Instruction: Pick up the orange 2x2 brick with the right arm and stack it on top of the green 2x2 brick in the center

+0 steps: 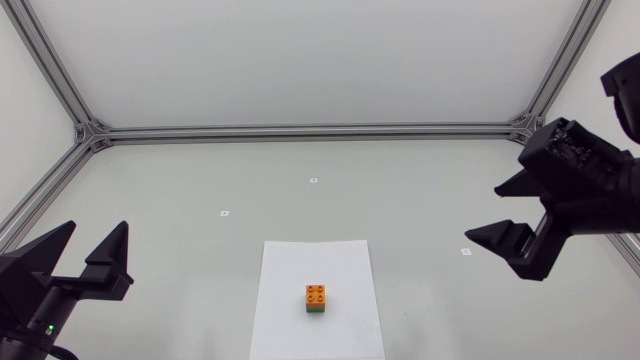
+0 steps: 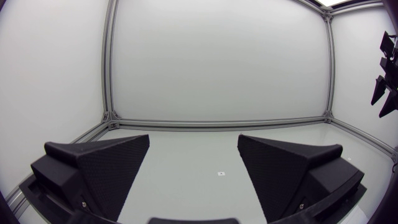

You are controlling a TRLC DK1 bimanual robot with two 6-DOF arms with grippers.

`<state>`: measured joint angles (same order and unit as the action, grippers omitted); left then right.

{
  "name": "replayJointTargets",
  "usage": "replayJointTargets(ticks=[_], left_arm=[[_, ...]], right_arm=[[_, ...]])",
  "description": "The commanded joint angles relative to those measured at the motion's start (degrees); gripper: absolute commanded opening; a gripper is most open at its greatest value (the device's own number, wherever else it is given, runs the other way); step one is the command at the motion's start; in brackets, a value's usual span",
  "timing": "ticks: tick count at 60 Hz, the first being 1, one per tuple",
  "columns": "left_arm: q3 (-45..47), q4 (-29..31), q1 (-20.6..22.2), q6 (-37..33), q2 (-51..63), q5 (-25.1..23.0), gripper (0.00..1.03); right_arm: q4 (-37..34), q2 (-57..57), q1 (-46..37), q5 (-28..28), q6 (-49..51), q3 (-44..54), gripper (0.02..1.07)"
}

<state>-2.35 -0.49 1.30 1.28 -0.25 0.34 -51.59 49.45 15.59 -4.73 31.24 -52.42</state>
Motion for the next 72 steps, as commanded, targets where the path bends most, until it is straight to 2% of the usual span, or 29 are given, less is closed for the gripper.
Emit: replayJointTargets(ticks=[1, 14, 20, 33, 44, 52, 72], left_arm=[[2.35, 0.84, -0.16, -0.75, -0.45, -0.25, 0.99], [2.35, 0.84, -0.16, -0.75, -0.45, -0.25, 0.99], [2.35, 0.76, -0.16, -0.75, -0.45, -0.25, 0.99], [2.35, 0.84, -0.16, -0.75, -0.45, -0.25, 0.99], [2.35, 0.76, -0.16, -0.75, -0.45, -0.25, 0.99], [2.35, 0.84, -0.16, -0.75, -0.45, -0.25, 0.99], [2.35, 0.76, -0.16, -0.75, -0.45, -0.25, 0.99]], right_arm=[[2.02, -3.66, -3.82, 0.86, -0.57, 3.47, 1.03], [3.78, -12.98, -11.82, 1.74, 1.36, 8.57, 1.03], [3.87, -19.74, -12.43, 2.01, 1.01, 11.38, 1.03], [7.91, -33.89, -13.93, 6.58, -8.13, 18.59, 1.03], [15.56, -40.75, -16.47, 9.21, -8.66, 27.46, 1.03], [23.24, -44.81, -17.52, 12.26, -14.71, 33.26, 1.03], [33.30, -46.46, -16.84, 9.59, -20.57, 40.06, 1.03]])
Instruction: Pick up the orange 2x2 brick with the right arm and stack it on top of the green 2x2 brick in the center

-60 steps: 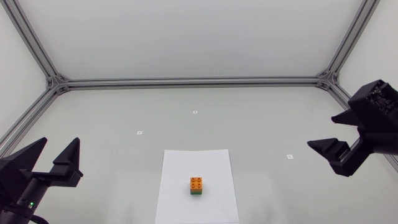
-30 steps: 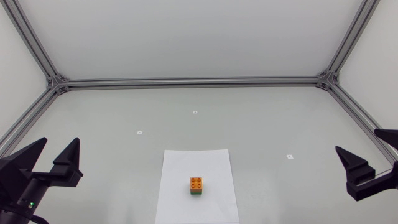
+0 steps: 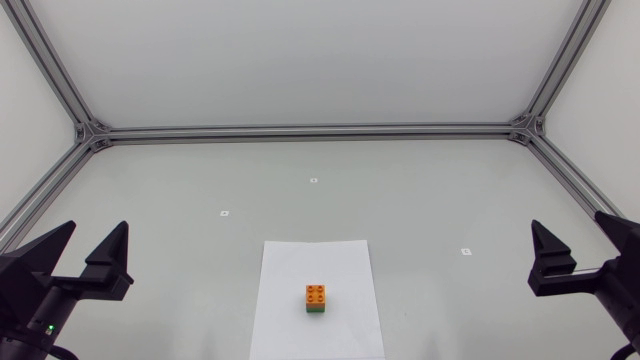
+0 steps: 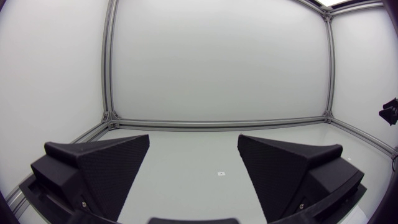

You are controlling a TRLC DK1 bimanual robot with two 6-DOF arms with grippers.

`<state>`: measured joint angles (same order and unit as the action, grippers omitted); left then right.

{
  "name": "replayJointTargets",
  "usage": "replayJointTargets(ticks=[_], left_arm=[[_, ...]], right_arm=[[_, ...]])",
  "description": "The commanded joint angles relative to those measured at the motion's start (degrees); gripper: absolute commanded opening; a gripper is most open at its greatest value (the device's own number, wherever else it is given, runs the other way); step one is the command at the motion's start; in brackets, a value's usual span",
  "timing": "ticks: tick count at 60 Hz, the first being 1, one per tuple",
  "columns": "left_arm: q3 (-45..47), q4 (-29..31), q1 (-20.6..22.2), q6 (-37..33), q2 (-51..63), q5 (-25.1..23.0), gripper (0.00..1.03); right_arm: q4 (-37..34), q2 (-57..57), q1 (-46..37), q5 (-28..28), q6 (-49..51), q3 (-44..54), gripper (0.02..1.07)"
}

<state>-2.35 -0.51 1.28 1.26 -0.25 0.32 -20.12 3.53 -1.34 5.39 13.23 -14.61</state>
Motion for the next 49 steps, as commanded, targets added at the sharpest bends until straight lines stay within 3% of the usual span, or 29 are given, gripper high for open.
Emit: replayJointTargets(ticks=[1, 36, 49], left_arm=[[2.35, 0.87, -0.14, -0.73, -0.45, -0.23, 0.99], [2.35, 0.87, -0.14, -0.73, -0.45, -0.23, 0.99], [2.35, 0.87, -0.14, -0.73, -0.45, -0.23, 0.99]], right_arm=[[2.41, -0.63, 0.14, -0.69, -2.90, 2.64, 1.03], [19.83, -3.48, 1.32, -5.31, -13.07, 14.42, 1.03], [20.12, -3.53, 1.34, -5.39, -13.23, 14.61, 1.03]])
